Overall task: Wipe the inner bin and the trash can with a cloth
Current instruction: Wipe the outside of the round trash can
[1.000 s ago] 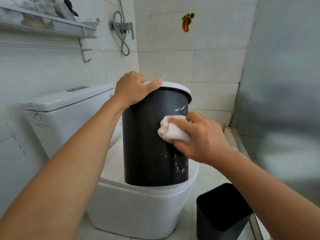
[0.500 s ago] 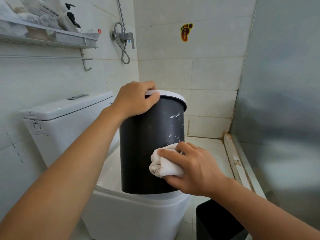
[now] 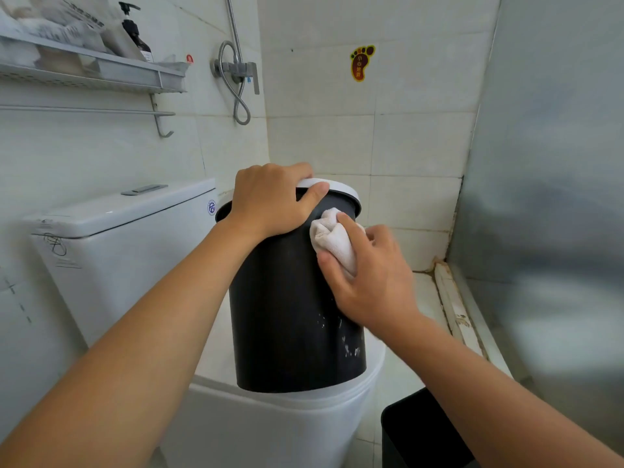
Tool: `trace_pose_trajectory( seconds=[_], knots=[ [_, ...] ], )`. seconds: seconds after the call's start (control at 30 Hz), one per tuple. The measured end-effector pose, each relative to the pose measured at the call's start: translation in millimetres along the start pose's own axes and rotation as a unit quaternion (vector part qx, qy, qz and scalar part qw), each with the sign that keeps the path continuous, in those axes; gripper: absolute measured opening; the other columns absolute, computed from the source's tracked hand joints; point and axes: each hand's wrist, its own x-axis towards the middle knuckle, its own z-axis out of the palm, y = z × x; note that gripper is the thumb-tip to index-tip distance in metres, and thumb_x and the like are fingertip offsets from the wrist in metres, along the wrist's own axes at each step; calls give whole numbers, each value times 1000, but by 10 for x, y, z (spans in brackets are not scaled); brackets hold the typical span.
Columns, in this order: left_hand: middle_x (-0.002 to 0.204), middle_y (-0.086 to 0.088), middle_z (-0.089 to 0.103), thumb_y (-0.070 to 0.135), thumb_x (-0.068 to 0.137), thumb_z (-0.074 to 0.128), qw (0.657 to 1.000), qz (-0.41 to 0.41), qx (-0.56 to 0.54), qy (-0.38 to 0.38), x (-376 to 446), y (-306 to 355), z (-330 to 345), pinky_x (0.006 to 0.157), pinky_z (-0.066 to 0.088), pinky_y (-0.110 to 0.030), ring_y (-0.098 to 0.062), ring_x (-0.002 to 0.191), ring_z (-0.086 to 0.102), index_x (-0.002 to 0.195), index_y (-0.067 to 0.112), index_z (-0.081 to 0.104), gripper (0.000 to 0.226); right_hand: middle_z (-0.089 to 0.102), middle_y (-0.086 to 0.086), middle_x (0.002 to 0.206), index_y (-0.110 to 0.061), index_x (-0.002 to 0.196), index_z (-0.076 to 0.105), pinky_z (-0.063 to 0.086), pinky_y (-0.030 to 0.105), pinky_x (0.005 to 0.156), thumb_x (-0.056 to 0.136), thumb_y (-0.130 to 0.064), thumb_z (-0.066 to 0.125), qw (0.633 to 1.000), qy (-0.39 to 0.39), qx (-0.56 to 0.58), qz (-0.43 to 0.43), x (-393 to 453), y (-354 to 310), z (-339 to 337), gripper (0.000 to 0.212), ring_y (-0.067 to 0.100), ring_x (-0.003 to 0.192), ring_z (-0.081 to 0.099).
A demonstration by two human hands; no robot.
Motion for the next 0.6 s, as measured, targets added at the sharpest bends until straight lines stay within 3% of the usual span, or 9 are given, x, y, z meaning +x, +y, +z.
trace_pose_trajectory(
  seconds=[0.1, 0.2, 0.3, 0.4, 0.47, 0.6],
  knots=[
    [68, 6, 60, 66, 86, 42, 999, -37, -24, -8, 17, -70, -6, 70, 34, -34, -28, 75, 58, 88, 28, 63, 44, 45, 1, 118, -35, 160, 28, 44, 34, 77, 100, -55, 27, 995, -80, 11, -56, -92, 79, -2, 63, 21, 100, 47],
    [69, 5, 62, 65, 85, 43, 998, -53, -41, -10, 8, -127, -10, 70, 40, -35, -28, 75, 58, 84, 25, 63, 45, 47, 2, 120, -42, 158, 32, 51, 37, 75, 101, -58, 34, 993, -86, 28, -82, -66, 154, -47, 59, 21, 97, 52],
    [68, 3, 63, 67, 84, 43, 996, -74, -41, -11, 33, -128, 12, 70, 44, -36, -26, 73, 59, 81, 20, 65, 52, 47, 2, 123, -52, 156, 28, 55, 44, 83, 97, -64, 38, 994, -84, 36, -58, -53, 147, 17, 61, 24, 102, 55],
    [59, -1, 55, 67, 87, 47, 995, -99, -12, 5, 51, -145, 62, 64, 40, -35, -28, 64, 55, 68, 12, 51, 58, 47, 3, 122, -55, 155, 24, 53, 45, 90, 95, -62, 34, 996, -74, 59, 0, -60, -35, 107, 60, 25, 108, 53],
    [55, -1, 48, 65, 90, 51, 994, -108, -2, 10, 61, -194, 82, 60, 34, -34, -29, 59, 50, 63, 12, 41, 60, 49, 2, 121, -53, 154, 27, 52, 43, 89, 94, -59, 33, 996, -63, 55, 17, -19, -164, 166, 61, 25, 107, 52],
    [54, -2, 45, 66, 92, 51, 992, -122, 3, 13, 43, -353, 72, 58, 28, -33, -28, 58, 44, 60, 13, 38, 64, 54, 3, 111, -46, 154, 32, 51, 38, 74, 94, -62, 34, 998, -59, -3, -35, 166, -195, 276, 62, 25, 91, 56]
  ],
)
